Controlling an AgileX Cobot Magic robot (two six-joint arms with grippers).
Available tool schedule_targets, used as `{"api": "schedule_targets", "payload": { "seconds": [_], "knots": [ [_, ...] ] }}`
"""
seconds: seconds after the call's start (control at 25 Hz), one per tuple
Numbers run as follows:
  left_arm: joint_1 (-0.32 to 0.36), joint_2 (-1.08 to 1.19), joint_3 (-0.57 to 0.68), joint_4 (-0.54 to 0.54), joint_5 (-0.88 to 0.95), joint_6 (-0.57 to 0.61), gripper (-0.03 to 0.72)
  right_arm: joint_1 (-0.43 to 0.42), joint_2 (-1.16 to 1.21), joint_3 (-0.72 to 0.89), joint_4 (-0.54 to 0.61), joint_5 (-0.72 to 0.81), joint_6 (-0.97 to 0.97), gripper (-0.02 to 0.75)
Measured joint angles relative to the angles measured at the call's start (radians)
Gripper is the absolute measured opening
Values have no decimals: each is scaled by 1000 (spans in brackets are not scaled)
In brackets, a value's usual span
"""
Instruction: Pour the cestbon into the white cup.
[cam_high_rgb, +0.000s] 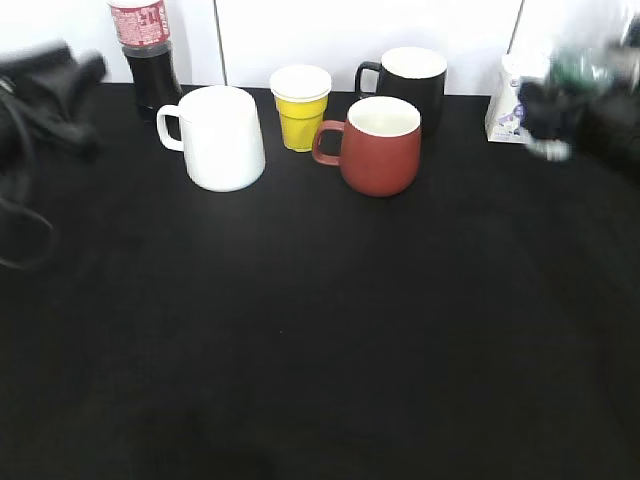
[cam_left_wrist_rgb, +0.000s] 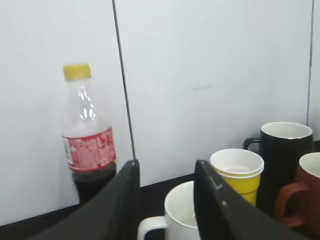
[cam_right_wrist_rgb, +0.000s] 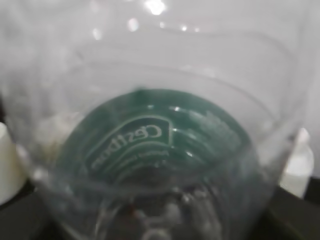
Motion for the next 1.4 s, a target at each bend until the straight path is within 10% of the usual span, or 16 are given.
{"api": "schedule_targets", "payload": {
  "seconds": [0.2,0.84,1.08,1.24,1.4],
  "knots": [
    [0,-70,1,64,112,-2,283,0,257,-25,51,-221,-101,491],
    [0,-155,1,85,301,-61,283,0,108,124,29,-38,-95,649],
    [-109,-221,-241,43,1126,-212,283,0,-350,4,-113,781,42,625],
    [-269,-319,-392,7,1544,-213,283,0,-569,-130,-29,1196,58,561],
    [-276,-583,-398,-3,1789,-216,283,0,-917,-144,72,1474,-36,554]
  ]
}}
